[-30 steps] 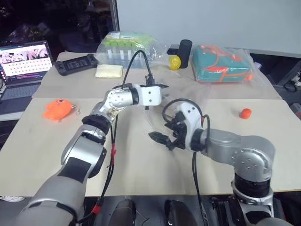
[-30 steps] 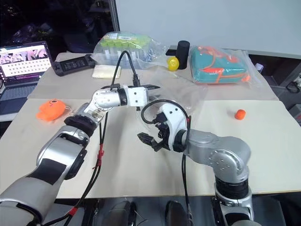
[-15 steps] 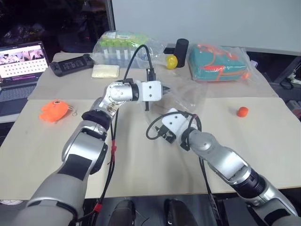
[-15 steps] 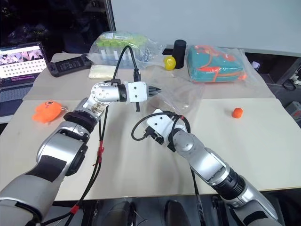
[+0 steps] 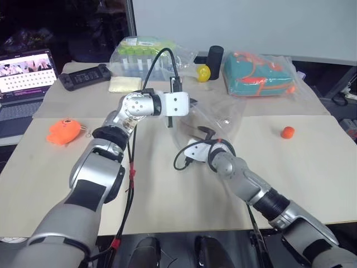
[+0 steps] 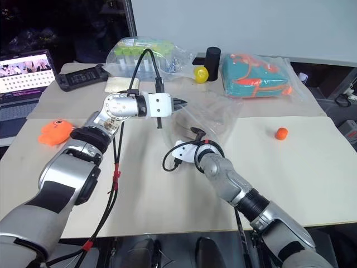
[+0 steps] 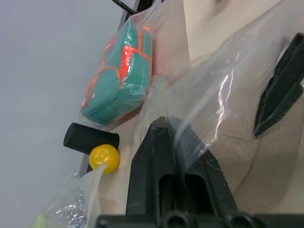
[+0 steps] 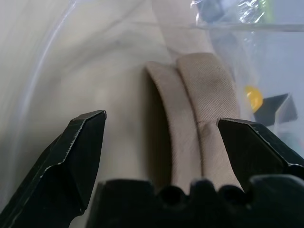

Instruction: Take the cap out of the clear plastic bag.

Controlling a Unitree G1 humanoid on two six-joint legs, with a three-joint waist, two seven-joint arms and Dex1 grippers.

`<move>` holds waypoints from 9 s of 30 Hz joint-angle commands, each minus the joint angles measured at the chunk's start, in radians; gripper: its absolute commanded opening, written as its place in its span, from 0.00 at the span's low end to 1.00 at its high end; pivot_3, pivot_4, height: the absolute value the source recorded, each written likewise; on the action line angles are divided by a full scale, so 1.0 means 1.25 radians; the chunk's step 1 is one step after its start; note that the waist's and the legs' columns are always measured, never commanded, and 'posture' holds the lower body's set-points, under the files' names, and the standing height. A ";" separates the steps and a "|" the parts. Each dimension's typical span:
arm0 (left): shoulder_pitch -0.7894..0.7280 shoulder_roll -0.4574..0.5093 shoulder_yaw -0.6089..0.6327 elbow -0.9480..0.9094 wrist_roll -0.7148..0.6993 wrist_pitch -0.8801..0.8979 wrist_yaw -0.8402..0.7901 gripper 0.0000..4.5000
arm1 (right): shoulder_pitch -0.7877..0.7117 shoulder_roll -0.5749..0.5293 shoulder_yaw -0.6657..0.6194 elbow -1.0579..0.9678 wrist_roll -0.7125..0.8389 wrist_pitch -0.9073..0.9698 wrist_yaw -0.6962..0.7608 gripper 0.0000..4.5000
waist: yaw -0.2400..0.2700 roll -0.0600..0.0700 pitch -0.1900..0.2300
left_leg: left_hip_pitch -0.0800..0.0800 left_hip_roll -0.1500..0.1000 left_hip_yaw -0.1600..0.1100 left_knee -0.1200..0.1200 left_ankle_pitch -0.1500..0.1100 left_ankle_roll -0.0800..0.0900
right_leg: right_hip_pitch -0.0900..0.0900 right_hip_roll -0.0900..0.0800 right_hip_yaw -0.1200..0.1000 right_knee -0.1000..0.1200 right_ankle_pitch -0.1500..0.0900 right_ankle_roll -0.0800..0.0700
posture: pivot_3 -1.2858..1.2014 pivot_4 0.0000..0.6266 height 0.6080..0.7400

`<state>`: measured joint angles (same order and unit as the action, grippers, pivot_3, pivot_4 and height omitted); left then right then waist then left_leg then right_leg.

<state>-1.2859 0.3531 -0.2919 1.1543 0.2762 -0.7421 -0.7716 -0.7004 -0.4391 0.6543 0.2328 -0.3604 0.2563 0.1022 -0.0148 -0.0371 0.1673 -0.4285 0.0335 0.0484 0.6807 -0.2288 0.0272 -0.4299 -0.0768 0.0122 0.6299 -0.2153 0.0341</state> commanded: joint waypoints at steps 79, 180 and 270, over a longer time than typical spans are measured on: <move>0.054 0.141 0.011 -0.150 0.075 0.114 0.079 0.00 | -0.133 -0.011 -0.402 -0.332 0.351 0.269 0.217 0.01 | 0.001 0.000 0.000 | 0.003 0.000 0.000 0.003 0.000 -0.001 | 0.000 0.000 0.001 0.008 0.000 0.000 | 0.52 0.24 1.00; 0.205 0.105 -0.049 -0.577 -0.145 0.456 -0.271 1.00 | 0.442 0.398 -0.590 -0.477 1.803 0.140 -0.734 0.99 | -0.002 0.002 0.000 | 0.005 0.000 -0.009 -0.001 0.002 -0.001 | 0.004 0.001 0.004 0.001 -0.002 -0.002 | 0.52 0.24 1.00; 0.191 0.057 -0.055 -0.453 -0.092 0.394 -0.262 0.00 | 0.651 0.055 -0.295 -1.024 1.866 0.026 -0.744 0.01 | 0.000 0.002 -0.001 | 0.004 -0.001 -0.010 0.000 0.000 0.002 | 0.006 0.000 0.004 0.001 -0.002 -0.001 | 0.52 0.24 1.00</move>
<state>-1.0435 0.4271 -0.3698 0.5918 0.1581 -0.2328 -1.1055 0.0781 -0.3143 0.2549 -0.9966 1.9567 0.2364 -0.9808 -0.0152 -0.0346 0.1662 -0.4240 0.0326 0.0354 0.6807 -0.2294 0.0314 -0.4215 -0.0772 0.0178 0.6299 -0.2185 0.0344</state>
